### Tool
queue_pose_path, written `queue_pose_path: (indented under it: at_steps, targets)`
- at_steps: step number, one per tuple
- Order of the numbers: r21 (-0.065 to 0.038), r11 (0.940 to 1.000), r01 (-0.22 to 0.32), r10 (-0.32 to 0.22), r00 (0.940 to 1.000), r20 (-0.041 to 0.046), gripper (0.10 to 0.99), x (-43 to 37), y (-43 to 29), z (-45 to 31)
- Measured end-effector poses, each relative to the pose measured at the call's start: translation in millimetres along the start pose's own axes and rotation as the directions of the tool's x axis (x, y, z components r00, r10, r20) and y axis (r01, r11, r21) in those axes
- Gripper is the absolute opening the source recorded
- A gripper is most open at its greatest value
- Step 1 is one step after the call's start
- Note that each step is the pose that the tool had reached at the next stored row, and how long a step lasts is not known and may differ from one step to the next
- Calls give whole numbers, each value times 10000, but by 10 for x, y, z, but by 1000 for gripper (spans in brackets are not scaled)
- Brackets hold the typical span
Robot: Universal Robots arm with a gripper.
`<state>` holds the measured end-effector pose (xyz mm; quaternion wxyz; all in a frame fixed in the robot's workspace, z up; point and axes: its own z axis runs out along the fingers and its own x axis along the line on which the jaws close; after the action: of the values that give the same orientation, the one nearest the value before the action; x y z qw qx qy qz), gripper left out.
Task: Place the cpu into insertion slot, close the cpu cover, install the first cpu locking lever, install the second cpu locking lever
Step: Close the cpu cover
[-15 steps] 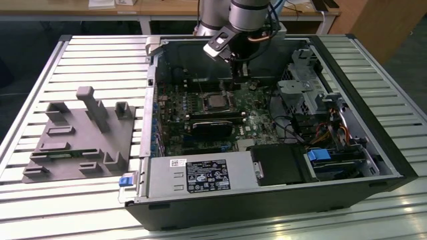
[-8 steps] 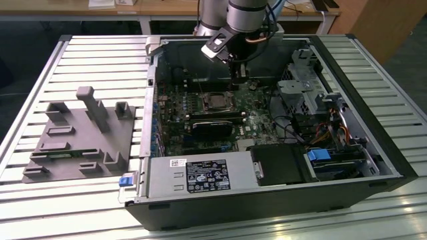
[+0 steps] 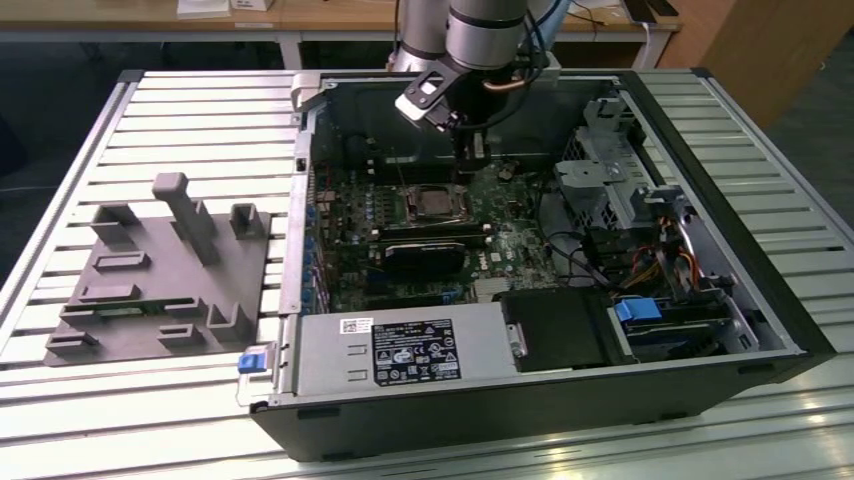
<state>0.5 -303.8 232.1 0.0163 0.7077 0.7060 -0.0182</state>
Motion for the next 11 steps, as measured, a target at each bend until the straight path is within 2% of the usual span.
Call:
queue_pose_path:
  at_steps: [7,11]
  targets:
    - [-1,10000,1,-1,10000,-2,106,2,-155,47]
    - [8,10000,0,0,10000,-3,106,4,-193,110]
